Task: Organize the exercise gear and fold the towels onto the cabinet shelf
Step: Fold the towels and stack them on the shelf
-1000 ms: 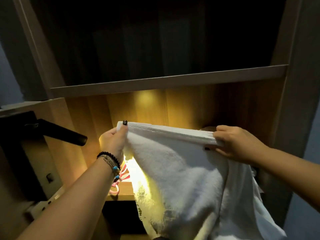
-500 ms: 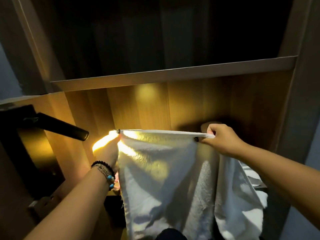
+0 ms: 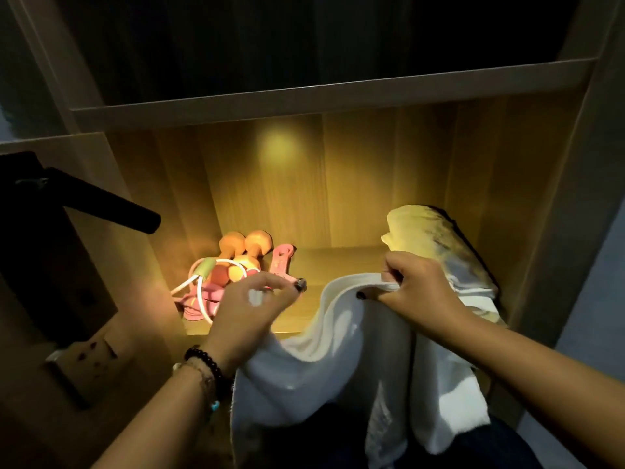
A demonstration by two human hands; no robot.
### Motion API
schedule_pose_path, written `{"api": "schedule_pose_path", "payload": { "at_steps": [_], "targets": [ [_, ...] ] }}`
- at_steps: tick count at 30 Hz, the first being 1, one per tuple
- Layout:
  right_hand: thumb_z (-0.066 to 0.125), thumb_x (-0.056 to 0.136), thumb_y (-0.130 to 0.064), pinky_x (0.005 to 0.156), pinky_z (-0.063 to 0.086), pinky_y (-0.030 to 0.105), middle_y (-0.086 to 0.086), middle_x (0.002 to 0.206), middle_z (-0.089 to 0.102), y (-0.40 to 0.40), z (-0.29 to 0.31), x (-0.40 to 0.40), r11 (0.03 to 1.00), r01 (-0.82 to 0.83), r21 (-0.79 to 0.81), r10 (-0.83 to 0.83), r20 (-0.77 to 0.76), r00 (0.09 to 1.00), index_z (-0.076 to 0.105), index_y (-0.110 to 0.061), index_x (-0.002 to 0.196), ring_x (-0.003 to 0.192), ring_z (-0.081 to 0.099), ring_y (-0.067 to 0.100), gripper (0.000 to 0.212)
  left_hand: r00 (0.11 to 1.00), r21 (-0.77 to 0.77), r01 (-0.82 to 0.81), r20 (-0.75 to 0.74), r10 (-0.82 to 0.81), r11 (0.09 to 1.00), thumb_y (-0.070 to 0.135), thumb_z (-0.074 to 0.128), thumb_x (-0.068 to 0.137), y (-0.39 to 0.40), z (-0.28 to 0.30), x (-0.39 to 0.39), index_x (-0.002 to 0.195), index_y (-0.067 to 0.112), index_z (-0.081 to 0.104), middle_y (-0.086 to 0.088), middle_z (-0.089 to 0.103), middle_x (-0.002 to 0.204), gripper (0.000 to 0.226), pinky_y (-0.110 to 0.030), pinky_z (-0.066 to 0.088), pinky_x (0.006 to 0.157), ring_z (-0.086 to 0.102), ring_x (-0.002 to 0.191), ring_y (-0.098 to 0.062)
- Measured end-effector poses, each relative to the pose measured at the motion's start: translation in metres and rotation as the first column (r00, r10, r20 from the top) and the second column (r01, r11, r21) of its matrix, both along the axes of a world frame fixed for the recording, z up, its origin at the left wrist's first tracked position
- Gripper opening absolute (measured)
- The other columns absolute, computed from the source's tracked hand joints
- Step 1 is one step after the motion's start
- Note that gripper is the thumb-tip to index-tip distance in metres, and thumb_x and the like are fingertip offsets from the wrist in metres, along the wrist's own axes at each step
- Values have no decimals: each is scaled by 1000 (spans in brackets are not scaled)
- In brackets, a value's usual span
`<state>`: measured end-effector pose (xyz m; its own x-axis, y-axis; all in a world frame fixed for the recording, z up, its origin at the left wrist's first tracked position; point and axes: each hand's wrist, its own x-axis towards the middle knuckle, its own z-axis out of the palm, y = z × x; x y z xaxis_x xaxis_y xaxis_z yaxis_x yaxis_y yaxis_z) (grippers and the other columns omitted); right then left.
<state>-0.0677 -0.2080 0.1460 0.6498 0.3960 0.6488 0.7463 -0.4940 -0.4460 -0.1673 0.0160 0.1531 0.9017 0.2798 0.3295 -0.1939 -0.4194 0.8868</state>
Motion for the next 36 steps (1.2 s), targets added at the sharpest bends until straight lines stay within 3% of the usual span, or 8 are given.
{"api": "schedule_pose_path", "payload": {
  "at_steps": [4,10,13,16,22,25,30,36],
  "targets": [
    [80,71,-12,51,27,16,-12,59,40,7,1,-13,997,-79,-5,79,-3,997,43,-15,60,53,35,3,38,983,402,150,-160,-93,903,75,64,55,-36,-1,-3,91,43,67,19,58,64,49,-14,41,60,54,65,6],
    [77,74,-9,53,27,18,-11,61,41,-3,2,-21,983,-179,-47,177,-44,983,46,-14,63,55,35,3,34,992,545,-101,-11,127,832,57,70,72,-49,-18,7,110,37,43,19,55,91,51,-23,46,61,56,80,-2],
    [75,75,-5,53,24,19,-10,61,38,-6,4,-24,966,-239,-100,237,-32,971,41,-16,62,56,32,1,38,1000,617,-18,7,18,786,45,66,83,-50,-20,11,112,38,53,22,52,110,32,-25,42,73,50,93,0],
    [75,76,-8,54,25,22,-7,64,41,-8,4,-24,947,-281,-154,277,-48,960,43,-17,65,59,33,1,35,999,520,52,-30,-43,852,27,64,88,-50,-20,15,86,31,62,16,64,88,4,-30,46,65,58,81,-9],
    [69,81,-47,64,41,36,12,75,59,-8,-30,-7,863,-251,-439,100,-339,935,61,-3,75,69,54,25,46,967,194,-248,112,230,949,7,62,86,-35,-22,26,77,21,61,9,61,76,16,-26,43,63,55,75,-6],
    [65,81,-55,58,42,33,11,71,59,-15,-70,-2,770,-200,-605,-53,-374,926,54,-11,65,67,57,28,49,925,72,-370,117,361,926,6,60,87,-18,-23,24,75,22,59,11,58,76,20,-24,39,61,52,74,-3],
    [53,87,-57,71,43,33,2,91,67,-43,-96,16,706,0,-708,-185,-184,965,67,-18,83,85,62,24,42,902,129,-430,105,419,893,8,61,87,12,-32,15,84,13,62,8,59,78,6,-20,38,62,52,75,-5],
    [51,87,-45,82,39,35,4,108,59,-66,-73,38,496,267,-826,-217,180,960,66,-21,104,103,55,25,33,880,111,-475,48,472,873,8,62,88,13,-46,28,85,9,62,1,58,78,3,-23,36,60,51,76,-21]
  ]
}}
